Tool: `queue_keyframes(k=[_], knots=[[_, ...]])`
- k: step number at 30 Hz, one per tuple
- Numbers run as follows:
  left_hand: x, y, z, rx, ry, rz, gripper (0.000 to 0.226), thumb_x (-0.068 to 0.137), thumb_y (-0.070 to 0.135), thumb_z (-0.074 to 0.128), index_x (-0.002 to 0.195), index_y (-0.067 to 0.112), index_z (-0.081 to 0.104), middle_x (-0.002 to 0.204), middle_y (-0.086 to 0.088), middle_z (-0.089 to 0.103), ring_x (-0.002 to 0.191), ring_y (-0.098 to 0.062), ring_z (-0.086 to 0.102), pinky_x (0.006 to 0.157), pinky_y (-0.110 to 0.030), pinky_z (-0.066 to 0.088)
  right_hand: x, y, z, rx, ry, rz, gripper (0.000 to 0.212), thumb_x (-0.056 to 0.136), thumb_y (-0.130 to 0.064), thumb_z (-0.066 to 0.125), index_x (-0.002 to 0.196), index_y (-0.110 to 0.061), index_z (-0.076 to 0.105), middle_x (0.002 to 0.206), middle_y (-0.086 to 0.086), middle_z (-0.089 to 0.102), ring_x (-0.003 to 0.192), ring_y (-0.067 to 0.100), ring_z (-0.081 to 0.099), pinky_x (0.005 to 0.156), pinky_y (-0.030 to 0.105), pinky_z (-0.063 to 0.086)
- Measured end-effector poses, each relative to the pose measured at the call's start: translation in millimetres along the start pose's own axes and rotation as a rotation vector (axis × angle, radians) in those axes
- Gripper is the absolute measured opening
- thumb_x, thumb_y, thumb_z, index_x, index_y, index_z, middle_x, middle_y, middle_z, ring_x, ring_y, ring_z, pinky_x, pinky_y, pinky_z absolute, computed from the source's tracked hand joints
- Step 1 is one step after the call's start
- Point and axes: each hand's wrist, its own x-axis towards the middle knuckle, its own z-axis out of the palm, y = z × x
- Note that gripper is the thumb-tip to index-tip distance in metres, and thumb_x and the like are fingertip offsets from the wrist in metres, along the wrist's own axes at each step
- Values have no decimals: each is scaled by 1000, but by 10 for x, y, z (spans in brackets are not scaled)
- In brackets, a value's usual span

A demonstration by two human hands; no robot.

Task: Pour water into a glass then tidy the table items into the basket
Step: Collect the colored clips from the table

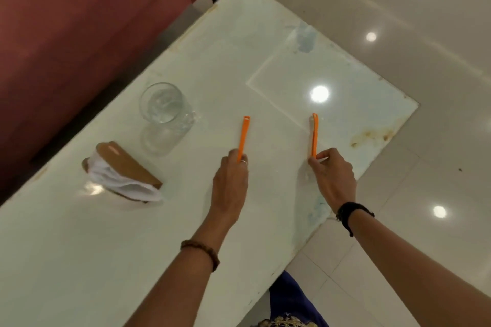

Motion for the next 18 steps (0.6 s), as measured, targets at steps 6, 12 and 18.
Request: queue_keyframes(k=[6, 12, 18], knots=[[-278, -353, -81, -170, 34, -146, 20, 87, 3, 44, 101, 10, 57, 104, -10, 57, 94, -28, 56, 74, -35, 42, -755, -168, 585, 55, -105, -117, 18, 88, -33, 57, 96, -18, 56, 80, -5, 62, 67, 9, 58, 54, 25, 40], [-1358, -1105, -373, -628, 191, -417, 17, 83, 9, 60, 77, 23, 53, 81, 7, 60, 64, 0, 55, 62, -6, 43, -1748, -362, 1209, 53, -271, -311, 12, 88, -34, 59, 92, -23, 55, 74, -6, 62, 54, 0, 53, 45, 13, 39], [-2861, -2151, -777, -932, 461, -712, 31, 80, 8, 68, 71, 33, 52, 75, 16, 64, 67, 0, 62, 58, -2, 42, -2967, -785, 1965, 49, -520, -521, 8, 86, -33, 62, 83, -31, 54, 65, -10, 63, 55, 1, 53, 48, 13, 42]])
